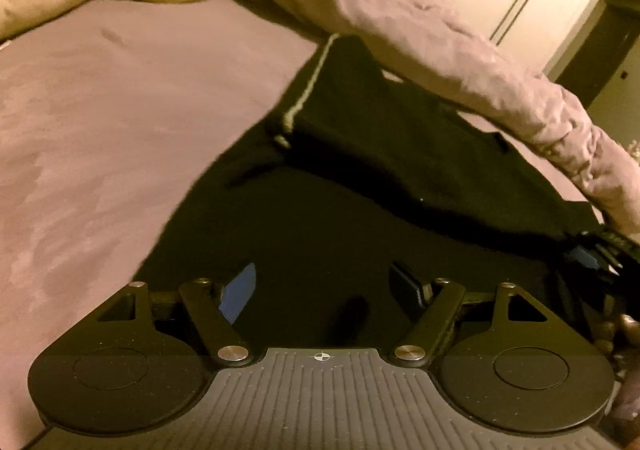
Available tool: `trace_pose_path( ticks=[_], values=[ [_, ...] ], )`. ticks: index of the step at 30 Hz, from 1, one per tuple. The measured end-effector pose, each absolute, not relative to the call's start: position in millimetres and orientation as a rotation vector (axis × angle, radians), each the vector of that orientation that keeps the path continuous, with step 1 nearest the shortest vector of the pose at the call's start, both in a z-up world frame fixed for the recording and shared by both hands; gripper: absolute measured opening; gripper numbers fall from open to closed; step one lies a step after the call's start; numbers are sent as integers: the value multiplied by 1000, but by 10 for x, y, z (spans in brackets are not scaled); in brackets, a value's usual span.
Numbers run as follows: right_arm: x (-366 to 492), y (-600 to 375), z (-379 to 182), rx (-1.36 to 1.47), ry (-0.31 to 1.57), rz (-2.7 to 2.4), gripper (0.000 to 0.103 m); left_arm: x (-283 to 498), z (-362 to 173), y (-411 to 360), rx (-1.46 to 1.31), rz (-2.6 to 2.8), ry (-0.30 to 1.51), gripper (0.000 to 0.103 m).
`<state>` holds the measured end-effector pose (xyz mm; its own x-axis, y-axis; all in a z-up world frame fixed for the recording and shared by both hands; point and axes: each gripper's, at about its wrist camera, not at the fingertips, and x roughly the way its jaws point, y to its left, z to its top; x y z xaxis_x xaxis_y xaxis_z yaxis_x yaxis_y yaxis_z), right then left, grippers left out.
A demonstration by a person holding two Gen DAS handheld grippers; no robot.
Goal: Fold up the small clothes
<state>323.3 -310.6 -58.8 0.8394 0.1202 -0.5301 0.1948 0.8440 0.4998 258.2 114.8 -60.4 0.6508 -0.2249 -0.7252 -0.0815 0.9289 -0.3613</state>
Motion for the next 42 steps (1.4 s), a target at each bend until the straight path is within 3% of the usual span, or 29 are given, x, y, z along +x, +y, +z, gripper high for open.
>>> trace_pose_path(
  ticks=[7, 8, 9, 10, 12, 18, 23, 25, 29, 31, 38, 42],
  values=[
    [3412, -3371, -740, 842, 575, -50, 41, 3002, -643, 1105, -449, -68, 878, 80],
    [3378, -3394, -762, 844, 571, -51, 40, 3063, -658, 1110, -462, -60, 874, 80],
    [3376, -3396, -773, 829, 576, -55, 32, 3112, -670, 1103, -464, -49, 873, 79],
    [3367, -3369, -783, 801, 584, -64, 20, 3162, -672, 1093, -458, -28, 871, 76],
    [3411, -3313, -784, 722, 606, -75, 13, 3244, -666, 1065, -446, -11, 868, 75],
    [3365, -3131, -482, 422, 535, -78, 11, 3406, -659, 1012, -382, 47, 853, 51],
    [3315, -2818, -306, 34, 425, -122, 11, 3408, -673, 954, -362, 76, 828, 55],
    [3343, -2802, -385, -38, 445, -149, 11, 3404, -700, 886, -323, 70, 832, 61],
    [3484, -3012, -699, 4, 625, -163, 14, 3355, -678, 802, -259, 54, 845, 71],
    [3448, -3096, -642, 63, 611, -158, 24, 3289, -642, 815, -260, 48, 848, 80],
    [2897, -3094, -532, -4, 601, -179, 31, 3048, -555, 831, -208, 34, 842, 83],
    [2581, -3048, -639, -21, 673, -212, 47, 2922, -481, 785, -183, 27, 835, 88]
  ],
)
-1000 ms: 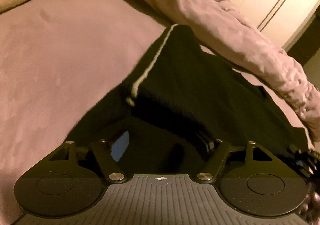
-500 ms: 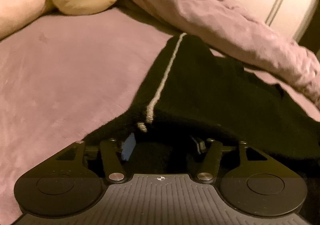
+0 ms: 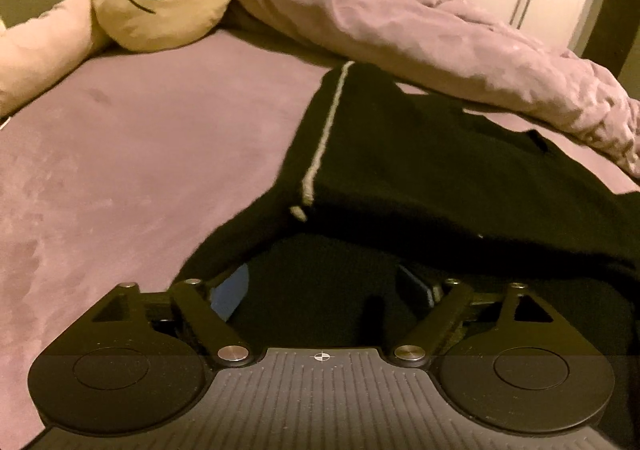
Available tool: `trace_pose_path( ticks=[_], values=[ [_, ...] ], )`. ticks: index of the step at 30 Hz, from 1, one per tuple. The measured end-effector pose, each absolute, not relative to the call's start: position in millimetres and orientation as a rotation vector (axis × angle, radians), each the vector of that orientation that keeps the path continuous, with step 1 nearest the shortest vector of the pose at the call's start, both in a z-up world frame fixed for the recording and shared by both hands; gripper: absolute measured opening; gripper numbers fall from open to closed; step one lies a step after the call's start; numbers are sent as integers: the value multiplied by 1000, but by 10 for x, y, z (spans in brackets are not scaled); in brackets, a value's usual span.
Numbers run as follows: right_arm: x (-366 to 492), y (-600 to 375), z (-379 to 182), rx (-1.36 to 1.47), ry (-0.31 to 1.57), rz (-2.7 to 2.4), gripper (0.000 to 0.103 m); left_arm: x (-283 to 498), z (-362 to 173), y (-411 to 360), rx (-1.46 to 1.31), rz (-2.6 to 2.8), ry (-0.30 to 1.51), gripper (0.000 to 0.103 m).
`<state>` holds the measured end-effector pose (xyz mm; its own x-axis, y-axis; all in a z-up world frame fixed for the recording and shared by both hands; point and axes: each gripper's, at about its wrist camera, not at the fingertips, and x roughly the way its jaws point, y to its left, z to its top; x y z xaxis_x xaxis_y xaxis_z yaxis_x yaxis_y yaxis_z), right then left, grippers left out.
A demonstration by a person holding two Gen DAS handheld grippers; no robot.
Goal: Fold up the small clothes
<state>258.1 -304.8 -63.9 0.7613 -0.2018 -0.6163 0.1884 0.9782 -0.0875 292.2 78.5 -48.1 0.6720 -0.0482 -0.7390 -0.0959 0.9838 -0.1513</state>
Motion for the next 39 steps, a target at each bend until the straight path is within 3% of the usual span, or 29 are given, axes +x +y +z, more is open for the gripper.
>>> trace_pose_path(
  ticks=[8, 27, 29, 33, 34, 35, 36, 37, 39],
  values=[
    [2332, -3062, -842, 40, 630, -232, 55, 2874, -482, 528, -211, -17, 870, 93],
    [2289, -3060, -848, 51, 604, -226, 57, 2955, -550, 70, -221, -58, 908, 95],
    [2282, -3082, -843, 66, 602, -213, 60, 2977, -531, 102, -228, -46, 894, 95],
    [2258, -3198, -825, 146, 594, -115, 82, 3025, -465, 211, -210, -11, 848, 95],
    [2248, -3221, -817, 164, 590, -92, 82, 3048, -454, 260, -206, -2, 838, 95],
    [2239, -3236, -802, 177, 588, -85, 82, 3073, -451, 297, -204, 5, 837, 95],
    [2234, -3252, -765, 189, 588, -76, 77, 3105, -454, 343, -205, 14, 841, 95],
    [2229, -3277, -712, 207, 577, -64, 63, 3144, -463, 402, -210, 26, 844, 95],
    [2244, -3355, -605, 277, 543, -46, 55, 3196, -483, 494, -224, 44, 845, 95]
  ],
)
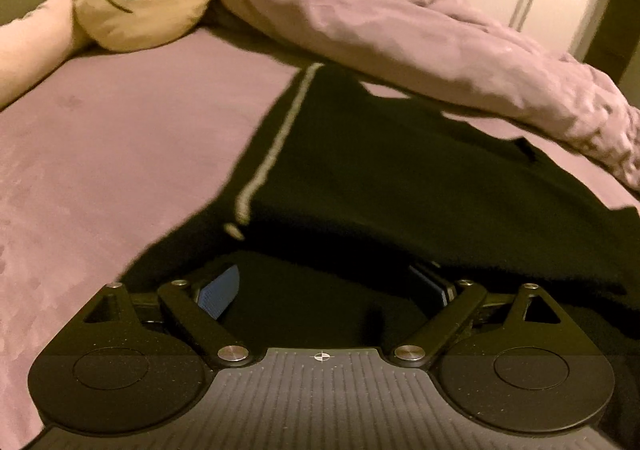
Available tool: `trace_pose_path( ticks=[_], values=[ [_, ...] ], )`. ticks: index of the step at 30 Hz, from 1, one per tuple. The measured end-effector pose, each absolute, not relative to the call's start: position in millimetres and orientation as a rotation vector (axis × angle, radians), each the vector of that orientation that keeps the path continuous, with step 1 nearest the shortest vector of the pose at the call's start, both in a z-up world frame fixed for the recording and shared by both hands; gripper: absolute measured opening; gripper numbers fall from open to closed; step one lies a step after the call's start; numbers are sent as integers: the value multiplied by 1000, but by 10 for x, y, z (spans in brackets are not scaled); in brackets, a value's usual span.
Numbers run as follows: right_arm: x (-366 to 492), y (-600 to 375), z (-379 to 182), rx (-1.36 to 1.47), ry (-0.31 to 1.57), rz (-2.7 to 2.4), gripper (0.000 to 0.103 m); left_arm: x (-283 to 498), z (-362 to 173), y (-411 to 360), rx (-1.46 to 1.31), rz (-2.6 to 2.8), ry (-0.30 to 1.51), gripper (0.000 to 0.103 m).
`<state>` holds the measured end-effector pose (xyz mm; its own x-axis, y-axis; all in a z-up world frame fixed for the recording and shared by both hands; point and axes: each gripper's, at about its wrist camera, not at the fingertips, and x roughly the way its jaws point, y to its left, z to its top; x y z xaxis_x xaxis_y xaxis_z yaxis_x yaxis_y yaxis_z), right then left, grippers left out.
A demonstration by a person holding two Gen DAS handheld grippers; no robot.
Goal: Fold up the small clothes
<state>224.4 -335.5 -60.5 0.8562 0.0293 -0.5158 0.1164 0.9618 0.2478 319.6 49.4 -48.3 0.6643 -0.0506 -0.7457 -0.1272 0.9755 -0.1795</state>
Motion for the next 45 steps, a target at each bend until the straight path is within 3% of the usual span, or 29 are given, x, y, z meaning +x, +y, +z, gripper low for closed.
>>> trace_pose_path(
  ticks=[7, 10, 11, 15, 18, 22, 25, 27, 29, 34, 42, 45],
  values=[
    [2745, -3466, -365, 352, 479, -57, 55, 3431, -612, 663, -254, 79, 873, 94],
    [3090, -3484, -461, 385, 565, -81, 54, 3496, -672, 666, -249, 80, 878, 94],
    [3186, -3480, -520, 398, 601, -92, 51, 3503, -677, 662, -242, 78, 874, 94],
    [3348, -3429, -662, 415, 633, -73, 17, 3540, -694, 660, -219, 73, 873, 94],
    [3323, -3340, -576, 341, 589, -56, 12, 3548, -689, 677, -211, 78, 866, 91],
    [3257, -3201, -432, 206, 505, -20, 12, 3563, -696, 742, -251, 119, 854, 84],
    [3360, -3169, -527, 108, 580, -56, 13, 3575, -724, 737, -237, 128, 845, 85],
    [3424, -3187, -655, 82, 677, -89, 19, 3564, -744, 683, -189, 120, 847, 85],
    [3310, -3204, -577, 85, 652, -100, 25, 3510, -713, 616, -133, 98, 865, 86],
    [2603, -3296, -397, 145, 642, -95, 27, 3045, -599, 605, -56, 64, 886, 94],
    [863, -3331, -474, 211, 682, -206, 45, 1863, -517, 994, -75, 132, 874, 95],
    [457, -3401, -506, 197, 671, -270, 46, 1657, -531, 1188, -145, 168, 905, 95]
  ],
)
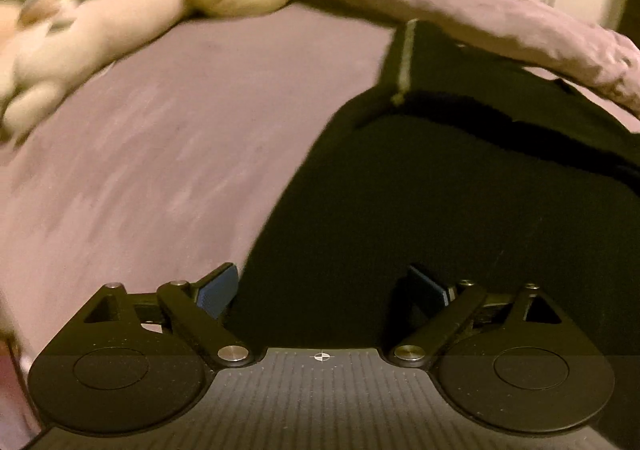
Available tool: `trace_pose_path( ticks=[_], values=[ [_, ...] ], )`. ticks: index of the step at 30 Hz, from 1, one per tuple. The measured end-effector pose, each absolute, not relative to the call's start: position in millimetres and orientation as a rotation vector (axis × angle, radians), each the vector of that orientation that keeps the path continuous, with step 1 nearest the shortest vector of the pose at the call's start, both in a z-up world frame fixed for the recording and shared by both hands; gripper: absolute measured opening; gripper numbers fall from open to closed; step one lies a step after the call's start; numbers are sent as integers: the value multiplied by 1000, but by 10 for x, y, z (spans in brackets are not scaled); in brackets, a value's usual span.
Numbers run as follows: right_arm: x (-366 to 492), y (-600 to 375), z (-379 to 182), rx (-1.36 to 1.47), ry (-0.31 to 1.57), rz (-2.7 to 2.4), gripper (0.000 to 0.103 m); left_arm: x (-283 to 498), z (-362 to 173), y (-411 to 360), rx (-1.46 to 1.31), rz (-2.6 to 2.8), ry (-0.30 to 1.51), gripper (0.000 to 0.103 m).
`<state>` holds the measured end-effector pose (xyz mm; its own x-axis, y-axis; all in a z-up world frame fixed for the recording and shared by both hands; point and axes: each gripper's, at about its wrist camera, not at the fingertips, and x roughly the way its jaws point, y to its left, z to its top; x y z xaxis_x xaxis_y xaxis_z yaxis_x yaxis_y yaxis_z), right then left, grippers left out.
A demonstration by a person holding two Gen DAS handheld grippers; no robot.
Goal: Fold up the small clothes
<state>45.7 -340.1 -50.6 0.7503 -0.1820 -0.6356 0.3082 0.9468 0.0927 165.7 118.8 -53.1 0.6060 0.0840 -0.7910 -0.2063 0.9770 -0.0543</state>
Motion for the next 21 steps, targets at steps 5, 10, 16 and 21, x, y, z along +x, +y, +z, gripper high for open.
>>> trace_pose_path(
  ticks=[5, 10, 16, 21],
  values=[
    [211, -3475, -339, 129, 642, -313, 62, 1436, -587, 1403, -172, 171, 951, 95],
    [235, -3769, -453, 270, 750, -321, 58, 1308, -665, 1446, -248, 102, 1016, 95],
    [156, -3911, -468, 379, 763, -268, 27, 1250, -672, 1492, -291, 94, 1032, 85],
    [114, -3943, -455, 426, 764, -243, 16, 1233, -628, 1568, -310, 107, 1037, 71]
  ],
)
